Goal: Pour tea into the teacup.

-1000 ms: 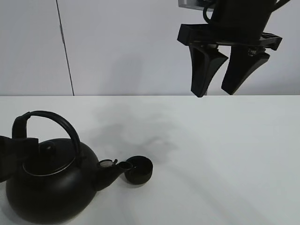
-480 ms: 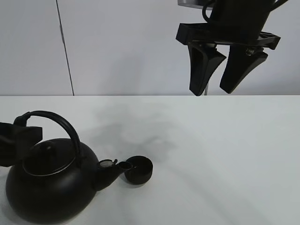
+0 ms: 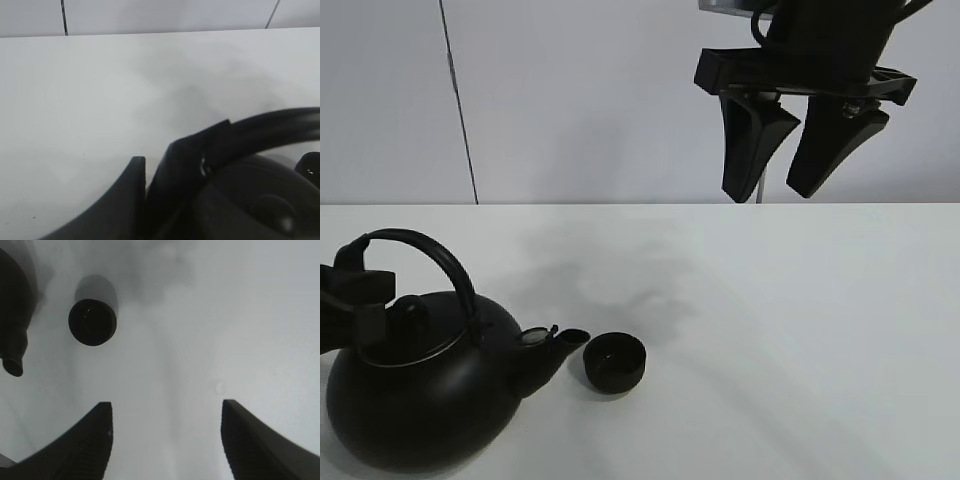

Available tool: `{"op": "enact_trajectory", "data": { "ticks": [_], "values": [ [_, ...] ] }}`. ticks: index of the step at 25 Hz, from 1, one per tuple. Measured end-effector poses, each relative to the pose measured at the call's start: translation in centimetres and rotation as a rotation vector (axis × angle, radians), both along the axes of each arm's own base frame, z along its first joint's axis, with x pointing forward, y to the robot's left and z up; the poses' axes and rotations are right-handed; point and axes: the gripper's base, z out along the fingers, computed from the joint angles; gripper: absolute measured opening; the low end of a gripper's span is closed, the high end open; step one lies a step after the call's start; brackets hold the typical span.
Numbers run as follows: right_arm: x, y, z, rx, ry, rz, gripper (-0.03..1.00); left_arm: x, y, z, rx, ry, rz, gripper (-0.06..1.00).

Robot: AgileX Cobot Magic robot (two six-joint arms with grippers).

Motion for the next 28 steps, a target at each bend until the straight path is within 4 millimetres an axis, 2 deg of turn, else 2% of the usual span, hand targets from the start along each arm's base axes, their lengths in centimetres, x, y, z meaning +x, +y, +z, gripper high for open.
{"op": "enact_trajectory", "data": {
  "ticks": [5,13,23,28],
  "values": [
    [0.0,0.0,0.0,0.000,0.000,0.000,0.43,-0.2,-0.3,0.6,0.016,0.009,-0.043,0.14],
    [0.0,0.0,0.0,0.000,-0.001,0.000,0.43,-0.4,-0.4,3.5,-0.020,-0.101,-0.069,0.14],
    [0.0,0.0,0.0,0.001,0.000,0.000,0.43,2.5,-1.7,6.0,-0.057,-0.211,-0.072,0.14],
    [0.0,0.0,0.0,0.003,0.000,-0.001,0.43,3.7,-2.2,6.5,0.025,-0.208,-0.091,0.14]
  ]
}}
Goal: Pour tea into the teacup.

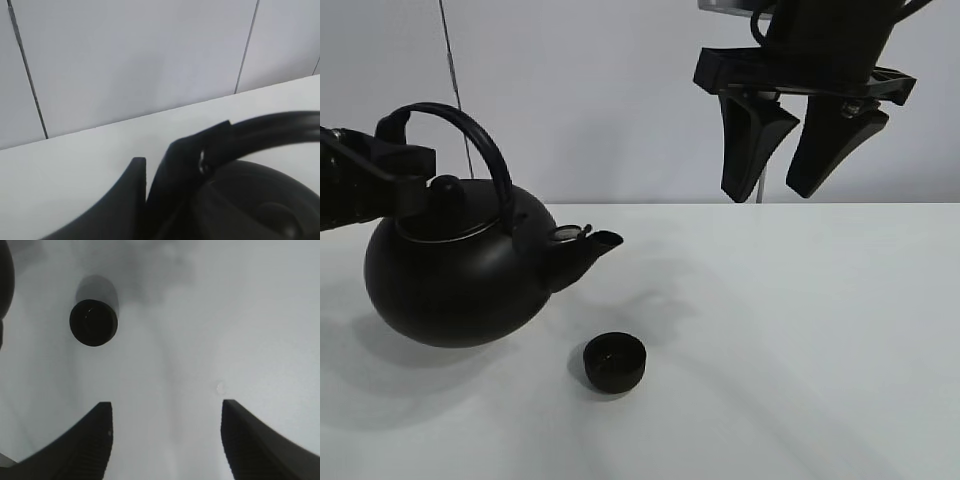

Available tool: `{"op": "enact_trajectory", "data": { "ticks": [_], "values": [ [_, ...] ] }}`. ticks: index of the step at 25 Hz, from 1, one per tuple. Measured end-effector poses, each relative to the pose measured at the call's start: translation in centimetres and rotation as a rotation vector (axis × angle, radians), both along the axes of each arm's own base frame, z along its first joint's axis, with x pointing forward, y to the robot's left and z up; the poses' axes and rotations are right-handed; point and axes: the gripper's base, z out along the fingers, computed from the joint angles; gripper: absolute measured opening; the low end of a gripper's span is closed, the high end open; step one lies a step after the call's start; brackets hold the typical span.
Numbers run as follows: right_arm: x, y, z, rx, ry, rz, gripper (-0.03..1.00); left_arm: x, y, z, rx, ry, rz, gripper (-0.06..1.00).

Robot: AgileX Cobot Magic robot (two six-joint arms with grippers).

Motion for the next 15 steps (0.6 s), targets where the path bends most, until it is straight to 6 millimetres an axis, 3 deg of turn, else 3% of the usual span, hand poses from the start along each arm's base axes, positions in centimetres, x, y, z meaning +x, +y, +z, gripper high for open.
{"op": "enact_trajectory", "data": {
  "ticks": [15],
  "values": [
    [0.0,0.1,0.0,0.006,0.003,-0.001,0.43,2.4,-1.0,-2.4,0.134,0.065,-0.018,0.13]
  ]
}}
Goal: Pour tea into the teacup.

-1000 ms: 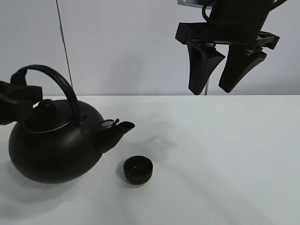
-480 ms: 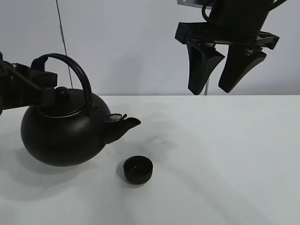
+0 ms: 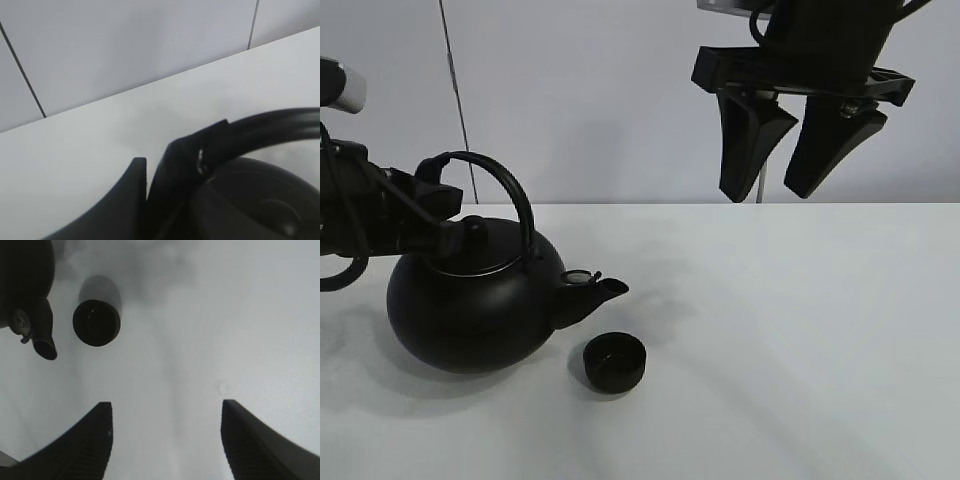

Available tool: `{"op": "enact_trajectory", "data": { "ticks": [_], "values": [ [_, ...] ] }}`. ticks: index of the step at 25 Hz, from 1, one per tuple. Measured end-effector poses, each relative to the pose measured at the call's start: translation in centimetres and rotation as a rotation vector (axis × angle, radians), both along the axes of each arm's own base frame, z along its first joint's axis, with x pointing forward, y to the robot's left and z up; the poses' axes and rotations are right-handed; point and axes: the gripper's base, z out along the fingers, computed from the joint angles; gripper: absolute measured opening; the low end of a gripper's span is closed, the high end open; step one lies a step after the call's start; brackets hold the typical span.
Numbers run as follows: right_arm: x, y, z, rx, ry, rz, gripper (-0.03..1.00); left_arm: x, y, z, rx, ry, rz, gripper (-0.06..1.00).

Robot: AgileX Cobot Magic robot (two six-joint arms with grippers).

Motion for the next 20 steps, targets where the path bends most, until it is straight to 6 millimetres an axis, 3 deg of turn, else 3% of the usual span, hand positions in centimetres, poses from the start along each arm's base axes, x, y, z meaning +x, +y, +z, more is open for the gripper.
{"op": "enact_trajectory", "data": {
  "ticks": [20],
  "values": [
    [0.08,0.04,0.02,0.004,-0.009,-0.002,0.43,0.26,0.64,-0.11,0.080,-0.024,0.054,0.13]
  ]
}}
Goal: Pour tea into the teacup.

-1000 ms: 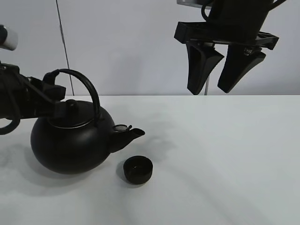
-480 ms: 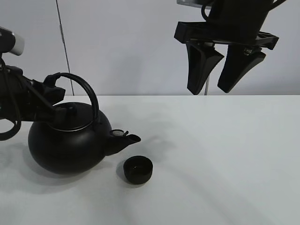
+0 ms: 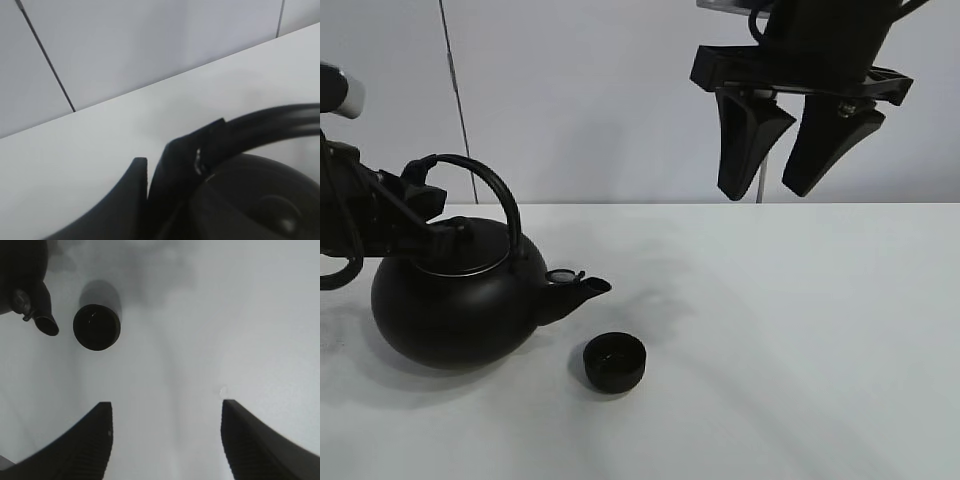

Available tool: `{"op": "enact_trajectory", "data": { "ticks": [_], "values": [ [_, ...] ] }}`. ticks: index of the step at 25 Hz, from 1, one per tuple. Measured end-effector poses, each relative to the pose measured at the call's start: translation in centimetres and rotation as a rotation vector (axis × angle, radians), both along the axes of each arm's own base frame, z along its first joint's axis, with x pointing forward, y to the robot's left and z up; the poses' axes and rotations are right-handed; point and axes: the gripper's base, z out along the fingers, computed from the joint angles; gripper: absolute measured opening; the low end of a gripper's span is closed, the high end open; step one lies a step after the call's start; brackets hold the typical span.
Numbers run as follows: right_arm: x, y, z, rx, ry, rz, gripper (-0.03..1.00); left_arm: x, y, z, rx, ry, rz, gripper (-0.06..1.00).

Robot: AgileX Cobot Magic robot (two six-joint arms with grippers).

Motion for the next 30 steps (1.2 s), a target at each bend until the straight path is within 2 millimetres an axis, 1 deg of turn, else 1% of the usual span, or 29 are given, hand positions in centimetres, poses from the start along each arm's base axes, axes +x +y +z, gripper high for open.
{"op": "enact_trajectory", "data": {
  "ticks": [7,11,20,30],
  "values": [
    [0.07,0.03,0.02,0.003,-0.008,-0.001,0.43,0.07,0.38,-0.19,-0.052,0.042,0.065,0.13],
    [0.07,0.03,0.02,0.003,-0.008,-0.001,0.43,0.07,0.37,-0.18,-0.079,0.052,0.073,0.13],
    [0.07,0.03,0.02,0.003,-0.008,-0.001,0.43,-0.09,-0.08,-0.16,0.008,0.017,-0.013,0.13],
    [0.10,0.05,0.03,0.005,-0.011,-0.002,0.43,-0.07,-0.07,-0.11,0.057,-0.009,-0.029,0.13]
  ]
}}
